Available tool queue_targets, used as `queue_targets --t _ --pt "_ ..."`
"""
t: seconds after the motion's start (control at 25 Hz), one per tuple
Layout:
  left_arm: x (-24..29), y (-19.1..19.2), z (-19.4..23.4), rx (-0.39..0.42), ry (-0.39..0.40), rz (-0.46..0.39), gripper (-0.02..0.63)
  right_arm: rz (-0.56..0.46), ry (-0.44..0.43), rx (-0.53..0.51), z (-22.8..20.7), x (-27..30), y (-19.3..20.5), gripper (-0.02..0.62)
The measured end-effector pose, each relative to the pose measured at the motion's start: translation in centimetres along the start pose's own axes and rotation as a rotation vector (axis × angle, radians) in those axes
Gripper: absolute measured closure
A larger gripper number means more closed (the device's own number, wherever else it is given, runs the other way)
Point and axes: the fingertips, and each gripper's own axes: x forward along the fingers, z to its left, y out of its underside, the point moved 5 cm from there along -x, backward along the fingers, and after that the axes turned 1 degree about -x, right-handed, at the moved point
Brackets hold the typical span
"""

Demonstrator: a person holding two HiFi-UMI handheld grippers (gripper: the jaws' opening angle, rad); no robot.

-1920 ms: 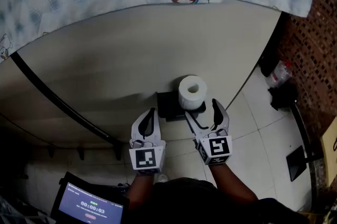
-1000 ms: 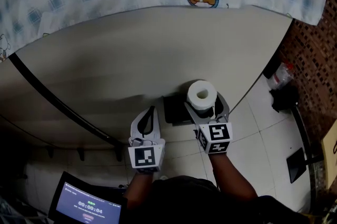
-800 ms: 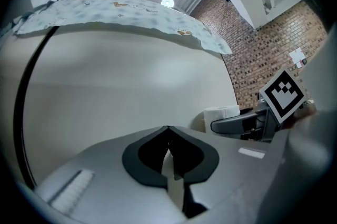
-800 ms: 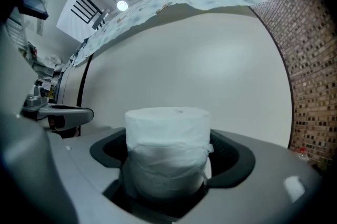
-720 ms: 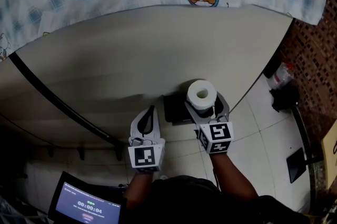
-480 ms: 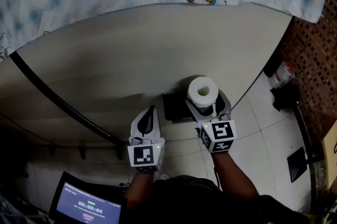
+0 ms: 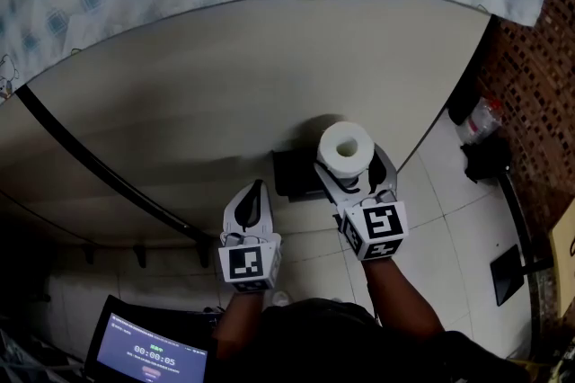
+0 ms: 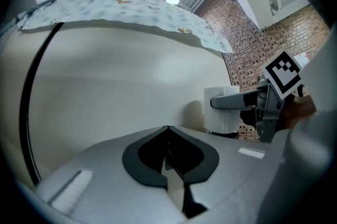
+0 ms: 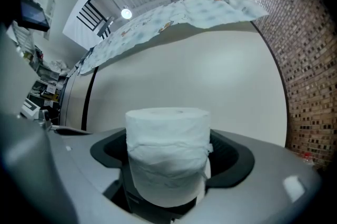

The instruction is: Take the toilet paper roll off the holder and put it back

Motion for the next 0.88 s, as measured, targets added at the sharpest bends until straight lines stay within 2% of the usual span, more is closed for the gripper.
queue_targets --t 0.32,0.76,0.88 --pt "-1.3 1.4 -1.1 -0.047 -0.015 0.044 0.589 -0.036 -0.005 -0.015 -0.2 -3.3 -1.2 0.156" --pt "-1.7 8.0 -2.6 0.027 -0.004 0.232 0.589 -0.035 -0.031 -0.005 -0.3 -5.0 -0.4 0.156" --pt "-1.4 9.3 -3.3 0.048 0.039 0.249 0.587 -0.033 -0.025 -0.001 -0.8 -5.3 -0.2 0.156"
